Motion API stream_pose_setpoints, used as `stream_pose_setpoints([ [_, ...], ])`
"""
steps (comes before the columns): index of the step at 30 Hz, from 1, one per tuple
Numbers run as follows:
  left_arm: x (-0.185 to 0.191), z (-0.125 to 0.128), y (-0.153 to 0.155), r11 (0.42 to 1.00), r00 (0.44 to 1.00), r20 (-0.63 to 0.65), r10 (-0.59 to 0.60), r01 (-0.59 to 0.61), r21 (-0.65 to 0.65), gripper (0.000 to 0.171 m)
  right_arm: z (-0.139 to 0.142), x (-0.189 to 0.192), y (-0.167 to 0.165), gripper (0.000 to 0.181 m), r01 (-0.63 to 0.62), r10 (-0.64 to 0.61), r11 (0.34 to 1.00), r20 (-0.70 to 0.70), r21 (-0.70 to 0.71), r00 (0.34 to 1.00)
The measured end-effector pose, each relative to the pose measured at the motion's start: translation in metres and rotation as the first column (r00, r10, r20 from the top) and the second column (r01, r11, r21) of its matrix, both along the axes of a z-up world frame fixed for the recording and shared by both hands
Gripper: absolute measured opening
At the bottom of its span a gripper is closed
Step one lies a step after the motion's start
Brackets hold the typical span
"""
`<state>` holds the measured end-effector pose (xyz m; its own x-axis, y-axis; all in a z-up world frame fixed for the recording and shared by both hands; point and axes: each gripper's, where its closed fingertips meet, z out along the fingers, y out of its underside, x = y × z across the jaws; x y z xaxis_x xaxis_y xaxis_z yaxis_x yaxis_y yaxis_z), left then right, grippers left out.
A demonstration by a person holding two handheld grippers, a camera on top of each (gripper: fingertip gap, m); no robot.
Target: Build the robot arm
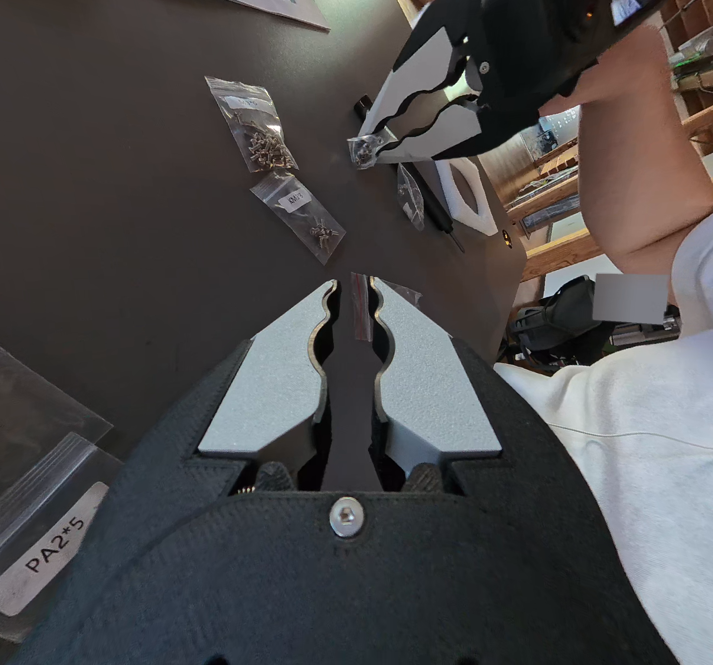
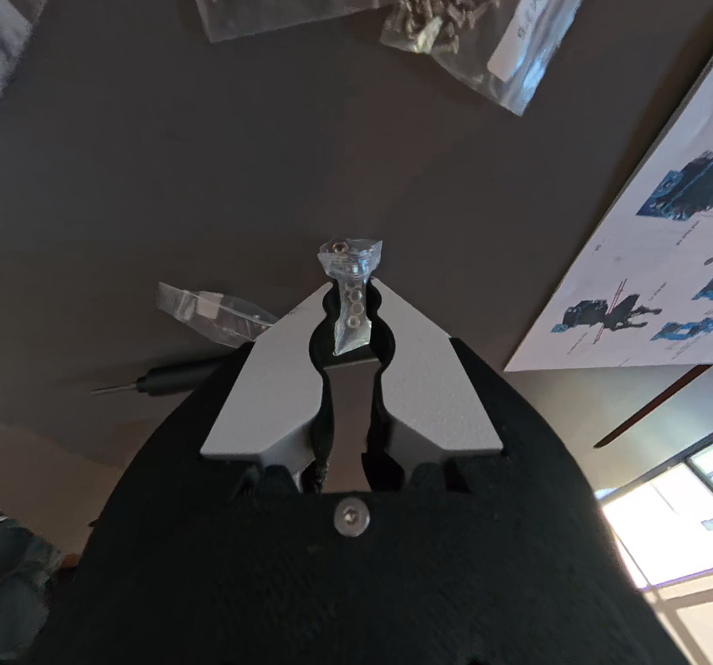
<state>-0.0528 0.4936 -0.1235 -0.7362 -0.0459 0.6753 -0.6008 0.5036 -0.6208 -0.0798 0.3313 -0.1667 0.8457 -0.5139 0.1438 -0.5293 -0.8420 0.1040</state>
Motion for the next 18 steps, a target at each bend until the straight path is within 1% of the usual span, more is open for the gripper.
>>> stream_pose_setpoints([
  [1, 0.000, 0.000, 0.000, 1.000, 1.000, -0.002, -0.001, 0.001, -0.001, 0.013, 0.000, -0.001, -0.004, 0.012, 0.018, -0.019, 1.000, -0.008, -0.018, 1.000],
  [4, -0.001, 0.000, -0.001, 1.000, 1.000, 0.002, -0.005, 0.005, 0.001, 0.013, 0.002, -0.003, 0.004, 0.011, -0.025, 0.025, 1.000, -0.009, -0.003, 1.000],
  [6, -0.001, 0.000, -0.001, 1.000, 1.000, -0.005, -0.007, 0.007, -0.002, 0.013, 0.000, -0.002, -0.005, 0.011, 0.013, -0.014, 1.000, -0.019, -0.020, 1.000],
  [7, -0.001, 0.000, -0.001, 1.000, 1.000, -0.004, -0.008, 0.008, -0.003, 0.013, 0.001, -0.002, -0.004, 0.011, 0.018, -0.019, 1.000, -0.019, -0.014, 1.000],
  [9, -0.001, 0.000, 0.000, 1.000, 1.000, 0.001, -0.006, 0.006, -0.001, 0.013, 0.002, -0.001, 0.002, 0.010, -0.010, 0.010, 1.000, -0.003, 0.010, 1.000],
  [12, -0.001, 0.000, 0.000, 1.000, 1.000, -0.006, -0.005, 0.005, -0.003, 0.013, 0.001, -0.002, -0.003, 0.011, 0.020, -0.020, 1.000, -0.017, -0.015, 1.000],
  [14, 0.000, 0.000, 0.001, 1.000, 1.000, -0.001, -0.004, 0.004, 0.000, 0.013, 0.002, -0.002, 0.007, 0.010, -0.022, 0.022, 1.000, -0.004, 0.013, 1.000],
  [16, -0.001, 0.001, 0.001, 1.000, 1.000, -0.005, -0.005, 0.005, -0.003, 0.013, 0.001, -0.001, -0.001, 0.010, 0.013, -0.013, 1.000, -0.016, -0.007, 1.000],
  [18, -0.002, 0.001, 0.001, 1.000, 1.000, 0.000, -0.007, 0.007, -0.003, 0.013, 0.002, -0.002, 0.001, 0.010, 0.006, -0.006, 1.000, -0.018, -0.009, 1.000],
])
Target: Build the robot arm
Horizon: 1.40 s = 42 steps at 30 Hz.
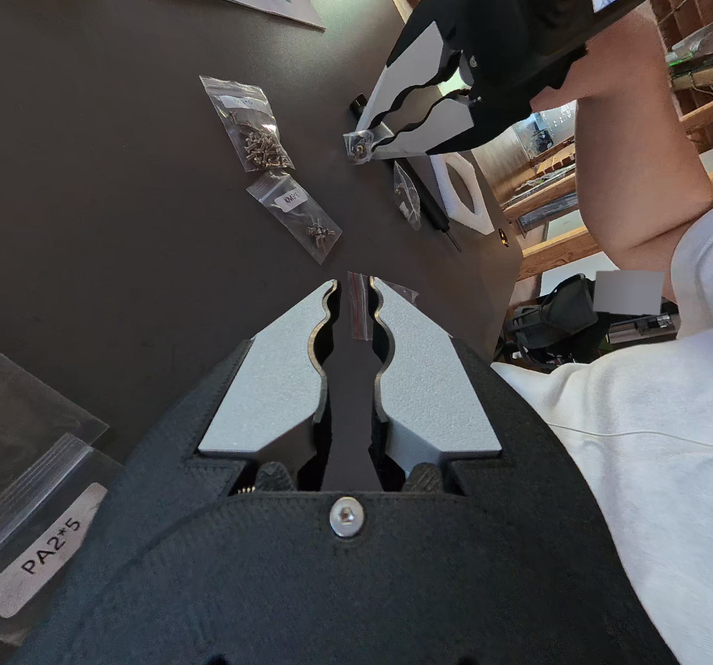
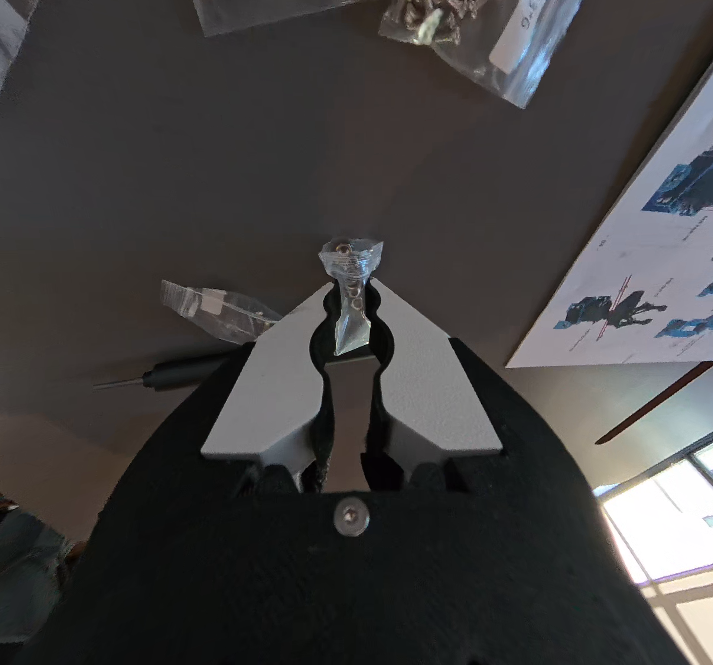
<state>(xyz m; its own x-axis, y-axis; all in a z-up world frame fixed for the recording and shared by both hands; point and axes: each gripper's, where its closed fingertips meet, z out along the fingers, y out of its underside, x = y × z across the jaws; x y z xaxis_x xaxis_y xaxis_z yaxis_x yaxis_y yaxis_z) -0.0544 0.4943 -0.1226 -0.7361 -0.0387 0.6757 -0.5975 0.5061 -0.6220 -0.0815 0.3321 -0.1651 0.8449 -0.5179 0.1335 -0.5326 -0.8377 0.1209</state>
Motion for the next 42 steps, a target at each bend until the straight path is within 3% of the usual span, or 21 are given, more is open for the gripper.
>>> stream_pose_setpoints([
  [10, 0.000, -0.001, 0.001, 1.000, 1.000, -0.005, 0.004, -0.004, 0.000, 0.012, 0.000, -0.001, -0.007, 0.010, 0.014, -0.014, 1.000, 0.006, -0.018, 1.000],
  [13, 0.000, -0.001, 0.001, 1.000, 1.000, -0.002, 0.007, -0.007, 0.001, 0.012, 0.001, -0.003, 0.003, 0.010, -0.033, 0.033, 0.999, 0.009, -0.005, 0.999],
  [16, 0.000, -0.002, 0.000, 1.000, 1.000, -0.009, 0.006, -0.006, 0.001, 0.012, -0.001, -0.002, -0.008, 0.010, 0.025, -0.025, 0.999, -0.001, -0.020, 1.000],
  [19, 0.000, -0.002, 0.000, 1.000, 1.000, -0.004, 0.006, -0.006, 0.001, 0.012, 0.001, -0.003, 0.003, 0.010, -0.033, 0.033, 0.999, 0.003, -0.012, 0.999],
  [23, 0.001, -0.001, 0.000, 1.000, 1.000, -0.006, 0.007, -0.007, -0.002, 0.012, 0.001, -0.002, -0.007, 0.010, 0.001, -0.001, 0.999, -0.015, -0.047, 1.000],
  [25, 0.002, -0.002, 0.001, 1.000, 1.000, -0.005, 0.010, -0.010, -0.002, 0.012, 0.002, -0.002, 0.005, 0.009, -0.056, 0.056, 0.998, -0.008, -0.021, 0.998],
  [28, 0.003, -0.001, 0.001, 1.000, 1.000, -0.007, 0.014, -0.014, -0.006, 0.012, 0.000, -0.001, -0.006, 0.010, 0.009, -0.010, 0.999, -0.029, -0.042, 1.000],
  [31, 0.003, 0.000, 0.002, 1.000, 1.000, -0.005, 0.017, -0.017, -0.009, 0.012, 0.000, -0.002, 0.005, 0.009, -0.045, 0.044, 0.999, -0.025, -0.015, 0.999],
  [34, 0.002, -0.002, 0.002, 1.000, 1.000, -0.014, 0.014, -0.014, -0.008, 0.012, 0.000, -0.001, -0.005, 0.009, 0.010, -0.011, 0.999, -0.036, -0.034, 0.999],
  [37, 0.002, -0.002, 0.002, 1.000, 1.000, -0.013, 0.016, -0.016, -0.009, 0.012, 0.001, -0.003, 0.004, 0.009, -0.054, 0.053, 0.998, -0.038, -0.034, 0.998],
  [40, 0.002, -0.001, 0.002, 1.000, 1.000, -0.014, 0.016, -0.016, -0.013, 0.012, 0.000, -0.003, -0.007, 0.009, -0.007, 0.003, 0.997, -0.055, -0.073, 0.998],
  [42, 0.002, -0.001, 0.003, 1.000, 1.000, -0.011, 0.018, -0.018, -0.013, 0.013, 0.002, -0.004, 0.003, 0.009, -0.053, 0.050, 0.997, -0.052, -0.054, 0.997],
])
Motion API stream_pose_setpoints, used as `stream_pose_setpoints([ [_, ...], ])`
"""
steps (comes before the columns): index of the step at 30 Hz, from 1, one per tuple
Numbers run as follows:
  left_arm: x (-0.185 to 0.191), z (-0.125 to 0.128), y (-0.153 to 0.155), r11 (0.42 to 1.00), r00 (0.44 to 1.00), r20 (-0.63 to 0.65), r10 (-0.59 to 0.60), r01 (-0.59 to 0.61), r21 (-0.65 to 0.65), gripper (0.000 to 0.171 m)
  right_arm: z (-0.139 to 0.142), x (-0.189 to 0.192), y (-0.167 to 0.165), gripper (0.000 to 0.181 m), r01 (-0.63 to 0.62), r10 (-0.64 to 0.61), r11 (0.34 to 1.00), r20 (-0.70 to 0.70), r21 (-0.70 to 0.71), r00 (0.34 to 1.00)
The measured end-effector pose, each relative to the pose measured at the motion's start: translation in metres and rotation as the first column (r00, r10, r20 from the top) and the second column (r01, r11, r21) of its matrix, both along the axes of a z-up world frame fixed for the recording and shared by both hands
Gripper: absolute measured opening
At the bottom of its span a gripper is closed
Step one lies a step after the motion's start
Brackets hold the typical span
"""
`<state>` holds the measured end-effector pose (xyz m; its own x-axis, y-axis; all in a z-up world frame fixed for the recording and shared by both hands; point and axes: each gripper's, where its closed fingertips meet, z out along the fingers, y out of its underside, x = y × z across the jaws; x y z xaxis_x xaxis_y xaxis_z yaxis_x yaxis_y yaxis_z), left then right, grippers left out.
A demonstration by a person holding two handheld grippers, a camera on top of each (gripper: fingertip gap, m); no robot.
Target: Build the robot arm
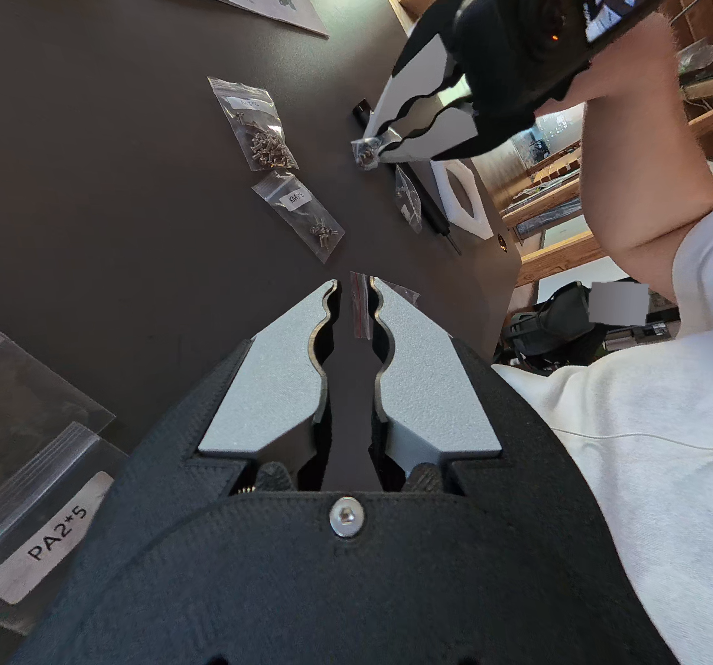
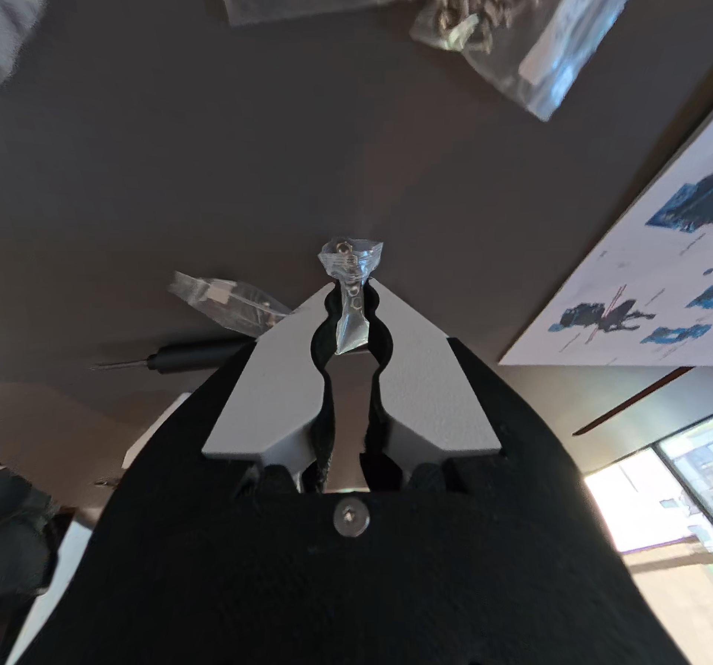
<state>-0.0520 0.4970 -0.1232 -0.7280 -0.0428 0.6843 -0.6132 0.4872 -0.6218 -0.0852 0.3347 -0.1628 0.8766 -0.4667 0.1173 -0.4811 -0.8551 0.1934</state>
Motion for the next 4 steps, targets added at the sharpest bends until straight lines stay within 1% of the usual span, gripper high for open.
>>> stream_pose_setpoints([
  [1, 0.000, 0.000, 0.000, 1.000, 1.000, 0.000, 0.002, -0.002, 0.000, 0.013, 0.000, 0.001, 0.003, 0.008, -0.008, 0.008, 1.000, 0.003, 0.012, 1.000],
  [4, 0.001, 0.001, 0.001, 1.000, 1.000, -0.001, 0.006, -0.006, -0.002, 0.012, 0.000, 0.000, -0.014, 0.009, 0.041, -0.042, 0.998, -0.016, -0.055, 0.999],
])
